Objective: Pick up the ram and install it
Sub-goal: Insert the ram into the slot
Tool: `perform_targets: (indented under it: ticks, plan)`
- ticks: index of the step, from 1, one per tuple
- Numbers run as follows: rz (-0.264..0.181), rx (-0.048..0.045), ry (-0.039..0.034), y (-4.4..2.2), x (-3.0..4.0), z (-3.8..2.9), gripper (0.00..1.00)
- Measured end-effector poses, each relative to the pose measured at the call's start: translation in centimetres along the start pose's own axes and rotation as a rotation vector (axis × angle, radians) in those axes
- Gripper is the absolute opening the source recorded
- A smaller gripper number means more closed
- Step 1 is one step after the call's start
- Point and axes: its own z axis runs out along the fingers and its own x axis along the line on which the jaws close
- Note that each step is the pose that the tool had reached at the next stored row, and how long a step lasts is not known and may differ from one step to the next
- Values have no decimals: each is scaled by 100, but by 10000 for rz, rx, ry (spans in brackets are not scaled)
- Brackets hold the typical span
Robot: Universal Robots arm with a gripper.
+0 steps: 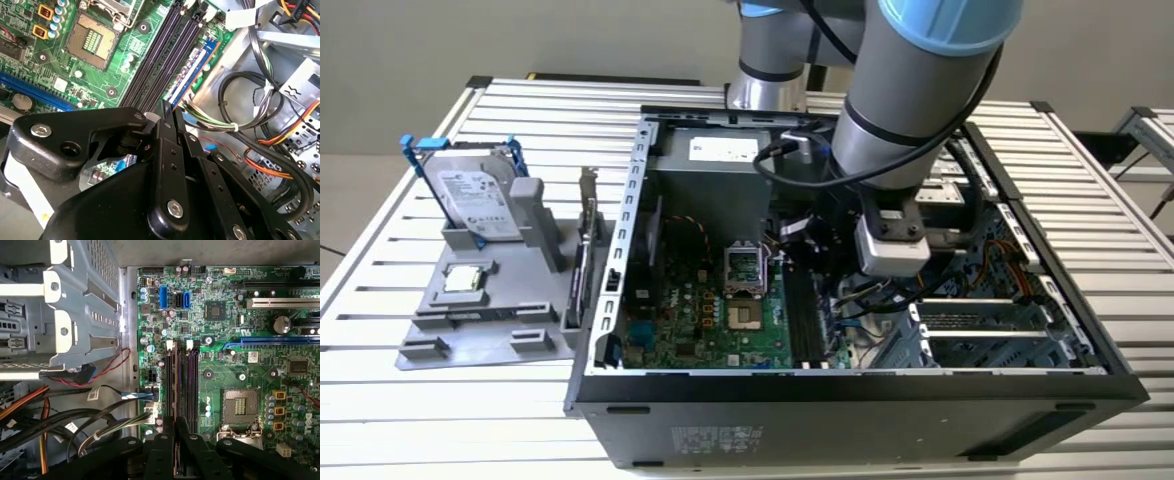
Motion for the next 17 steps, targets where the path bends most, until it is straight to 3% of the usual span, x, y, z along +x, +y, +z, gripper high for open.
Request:
perform_targets:
  ticks: [4, 17]
  plan:
    - [-9, -1, 0, -2, -9, 35, 0]
    - [-14, 0, -5, -2, -15, 45, 0]
